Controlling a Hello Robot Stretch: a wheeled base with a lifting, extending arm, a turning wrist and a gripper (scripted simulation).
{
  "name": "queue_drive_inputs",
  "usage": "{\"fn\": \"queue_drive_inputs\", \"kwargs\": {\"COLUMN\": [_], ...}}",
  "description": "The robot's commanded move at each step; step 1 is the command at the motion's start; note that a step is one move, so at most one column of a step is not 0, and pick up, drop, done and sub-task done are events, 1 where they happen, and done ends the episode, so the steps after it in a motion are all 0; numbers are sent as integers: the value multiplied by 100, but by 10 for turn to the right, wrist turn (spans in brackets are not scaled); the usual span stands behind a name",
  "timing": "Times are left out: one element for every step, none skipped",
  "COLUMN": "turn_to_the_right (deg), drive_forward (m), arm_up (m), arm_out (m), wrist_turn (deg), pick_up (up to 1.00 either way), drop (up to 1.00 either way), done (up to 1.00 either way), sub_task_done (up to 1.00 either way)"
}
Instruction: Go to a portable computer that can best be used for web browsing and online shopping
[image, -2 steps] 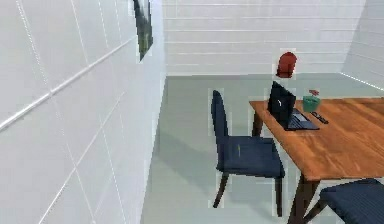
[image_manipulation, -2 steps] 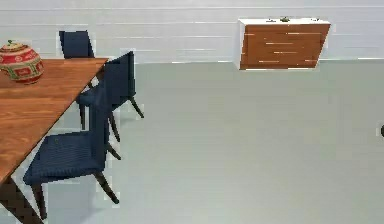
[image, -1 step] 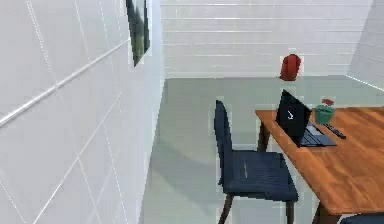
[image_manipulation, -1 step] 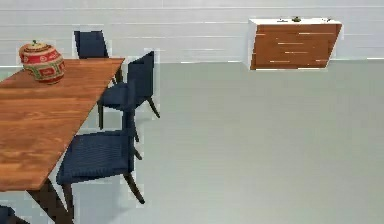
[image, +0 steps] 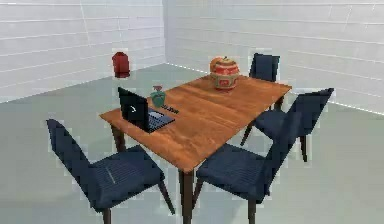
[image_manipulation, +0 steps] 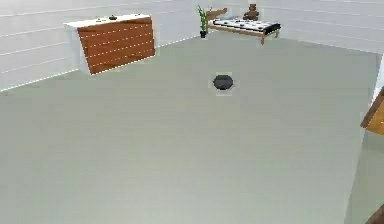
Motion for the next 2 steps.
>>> {"fn": "queue_drive_inputs", "kwargs": {"turn_to_the_right": [450,120], "drive_forward": [0,0], "arm_up": [0,0], "arm_out": [0,0], "wrist_turn": [0,0], "pick_up": [0,0], "drop": [0,0], "done": [0,0], "sub_task_done": [0,0]}}
